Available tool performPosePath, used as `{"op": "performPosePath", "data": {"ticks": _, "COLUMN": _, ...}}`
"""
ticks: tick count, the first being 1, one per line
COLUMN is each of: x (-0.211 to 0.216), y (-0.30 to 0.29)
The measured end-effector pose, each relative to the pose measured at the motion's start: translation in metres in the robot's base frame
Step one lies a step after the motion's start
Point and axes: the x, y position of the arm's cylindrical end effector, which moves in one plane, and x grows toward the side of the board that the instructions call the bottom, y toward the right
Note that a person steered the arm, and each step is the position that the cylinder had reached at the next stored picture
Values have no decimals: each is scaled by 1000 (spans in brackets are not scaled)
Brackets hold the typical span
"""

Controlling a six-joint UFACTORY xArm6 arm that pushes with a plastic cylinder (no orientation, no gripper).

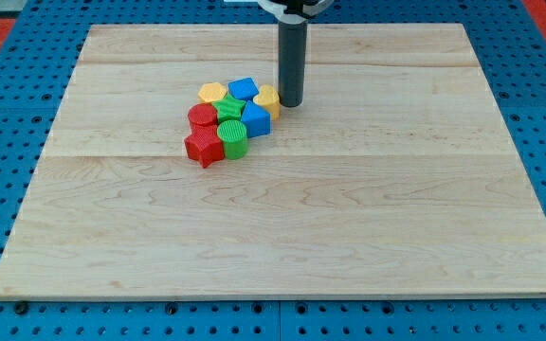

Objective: Separate red blocks from group of blocks

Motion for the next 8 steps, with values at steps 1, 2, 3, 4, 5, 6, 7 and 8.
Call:
{"op": "performPosePath", "data": {"ticks": 1, "x": 0, "y": 0}}
{"op": "performPosePath", "data": {"ticks": 2, "x": 7, "y": 3}}
{"op": "performPosePath", "data": {"ticks": 3, "x": 12, "y": 9}}
{"op": "performPosePath", "data": {"ticks": 4, "x": 15, "y": 0}}
{"op": "performPosePath", "data": {"ticks": 5, "x": 16, "y": 3}}
{"op": "performPosePath", "data": {"ticks": 6, "x": 80, "y": 51}}
{"op": "performPosePath", "data": {"ticks": 7, "x": 132, "y": 47}}
{"op": "performPosePath", "data": {"ticks": 8, "x": 166, "y": -18}}
